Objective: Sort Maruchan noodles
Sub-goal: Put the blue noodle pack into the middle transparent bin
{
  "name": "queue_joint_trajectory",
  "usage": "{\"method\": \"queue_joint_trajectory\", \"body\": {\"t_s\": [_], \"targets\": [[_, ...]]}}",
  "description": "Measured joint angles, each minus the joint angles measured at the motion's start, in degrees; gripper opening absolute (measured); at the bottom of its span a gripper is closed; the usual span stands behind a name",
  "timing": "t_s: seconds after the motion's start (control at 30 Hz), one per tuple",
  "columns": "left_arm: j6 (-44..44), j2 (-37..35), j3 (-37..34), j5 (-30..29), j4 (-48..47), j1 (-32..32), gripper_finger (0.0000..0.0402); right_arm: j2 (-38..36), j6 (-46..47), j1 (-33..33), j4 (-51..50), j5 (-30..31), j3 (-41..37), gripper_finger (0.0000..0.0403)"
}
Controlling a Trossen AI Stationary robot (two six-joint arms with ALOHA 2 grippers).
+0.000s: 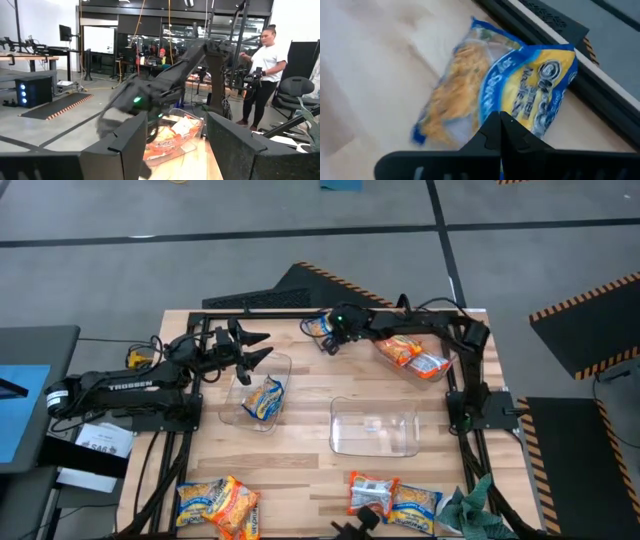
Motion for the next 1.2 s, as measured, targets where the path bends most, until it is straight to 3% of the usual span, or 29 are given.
{"method": "queue_joint_trajectory", "body": {"t_s": [0.17, 0.43, 0.77, 1.2], "targets": [[-0.01, 0.0, 0.0, -0.42, -0.45, 0.01, 0.0192, 5.08, 1.4, -1.18, -3.78, -3.77, 5.55, 0.001], [0.14, 0.0, 0.0, -1.42, -1.57, -0.01, 0.0192, 5.24, -3.0, 0.19, -15.64, -4.67, 8.99, 0.0009], [0.1, 0.0, 0.0, -1.46, -2.41, -0.01, 0.0192, 4.94, -8.16, 8.77, -28.66, -4.45, 9.14, 0.0009], [-1.21, 0.0, 0.0, -1.46, -3.99, -0.01, 0.0192, 4.38, -6.29, 22.55, -37.31, -3.88, 8.59, 0.0009]]}}
